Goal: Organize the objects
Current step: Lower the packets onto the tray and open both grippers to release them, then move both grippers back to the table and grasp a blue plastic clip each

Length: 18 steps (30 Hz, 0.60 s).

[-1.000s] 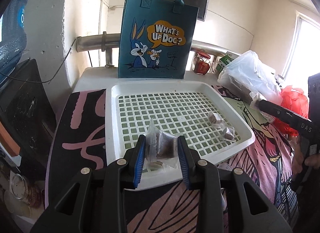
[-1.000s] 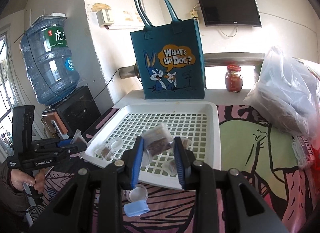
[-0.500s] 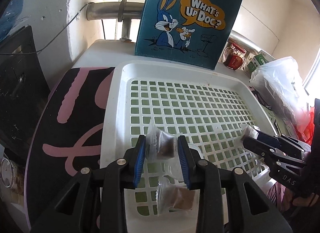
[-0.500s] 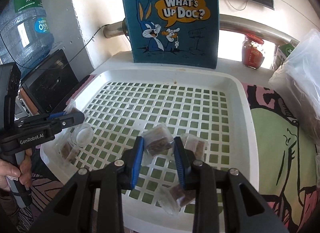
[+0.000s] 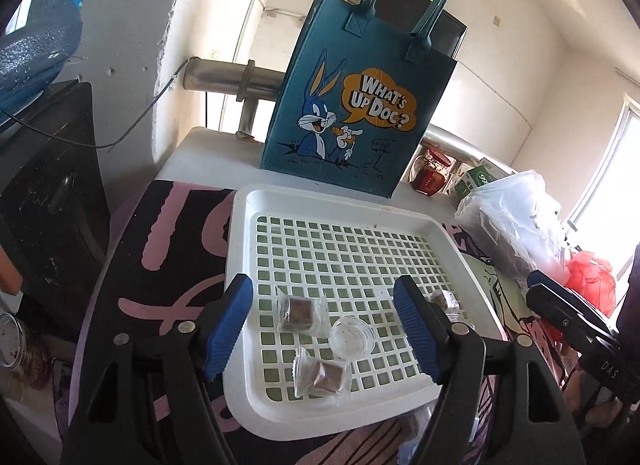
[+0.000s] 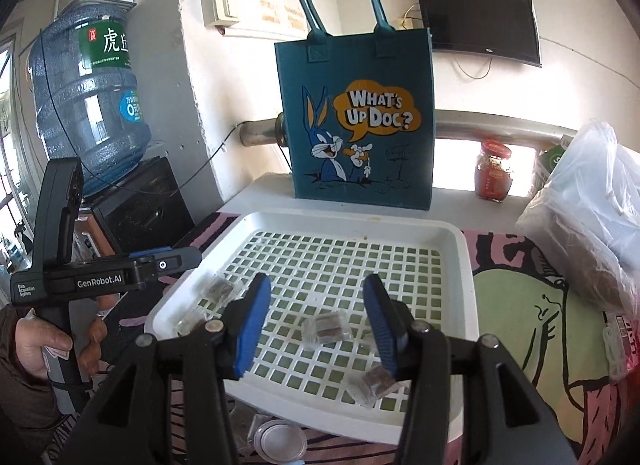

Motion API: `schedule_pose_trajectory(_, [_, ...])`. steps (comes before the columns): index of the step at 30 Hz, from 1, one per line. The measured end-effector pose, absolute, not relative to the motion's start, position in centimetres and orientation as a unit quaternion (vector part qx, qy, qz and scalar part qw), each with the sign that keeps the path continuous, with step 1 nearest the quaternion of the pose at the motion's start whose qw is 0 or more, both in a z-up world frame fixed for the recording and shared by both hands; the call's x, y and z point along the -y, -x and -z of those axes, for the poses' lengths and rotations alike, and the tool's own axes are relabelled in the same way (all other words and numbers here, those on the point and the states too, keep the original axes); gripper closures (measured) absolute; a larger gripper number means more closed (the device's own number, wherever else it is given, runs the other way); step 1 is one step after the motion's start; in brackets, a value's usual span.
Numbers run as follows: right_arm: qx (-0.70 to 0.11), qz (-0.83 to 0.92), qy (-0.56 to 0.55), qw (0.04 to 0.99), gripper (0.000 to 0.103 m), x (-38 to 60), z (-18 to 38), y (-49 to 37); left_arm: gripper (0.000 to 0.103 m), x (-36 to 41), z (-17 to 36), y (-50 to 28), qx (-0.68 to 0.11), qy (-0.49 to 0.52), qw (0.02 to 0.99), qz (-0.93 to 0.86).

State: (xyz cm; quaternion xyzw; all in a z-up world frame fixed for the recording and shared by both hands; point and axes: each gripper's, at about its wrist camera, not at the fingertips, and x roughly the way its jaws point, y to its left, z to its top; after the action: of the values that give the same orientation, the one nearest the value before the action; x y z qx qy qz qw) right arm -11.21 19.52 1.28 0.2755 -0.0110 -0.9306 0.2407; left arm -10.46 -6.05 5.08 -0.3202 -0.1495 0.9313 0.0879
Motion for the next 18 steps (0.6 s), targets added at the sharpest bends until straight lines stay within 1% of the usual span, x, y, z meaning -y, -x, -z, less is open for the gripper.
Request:
schedule_pose_trajectory(2, [0.031,0.934,-0.262,0.242,0.048,-20.5,-2.3,9.6,0.029,5.9,-5.9,8.6,0.140,0.301,0.095,-0.938])
schedule_pose_trajectory(4, [0.045,0.934,-0.251,0.249,0.046,-21.2,-2.7,8.1,0.027,5.6,-6.1,6.8,0.123,0.292,0.099,-0.943])
schedule_pose_trajectory(6, [0.050,0.931,-0.251,0.259,0.045,-21.7,-2.4,6.7,0.026,4.9,-5.6,5.4,0.111,0.296,0.106,-0.943])
schedule_pose_trajectory(10, [0.047,0.922,-0.279,0.265,0.045,-22.1,-0.3,5.2,0.025,2.7,-3.8,3.7,0.079,0.328,0.132,-0.932])
schedule_pose_trajectory(14, [0.030,0.911,-0.315,0.263,0.045,-22.1,2.3,4.3,0.025,0.8,-2.0,2.4,0.071,0.356,0.150,-0.920])
schedule_pose_trajectory(18, [0.005,0.902,-0.341,0.265,0.045,-21.5,4.1,3.8,0.024,-1.4,-0.4,1.8,0.045,0.383,0.159,-0.909])
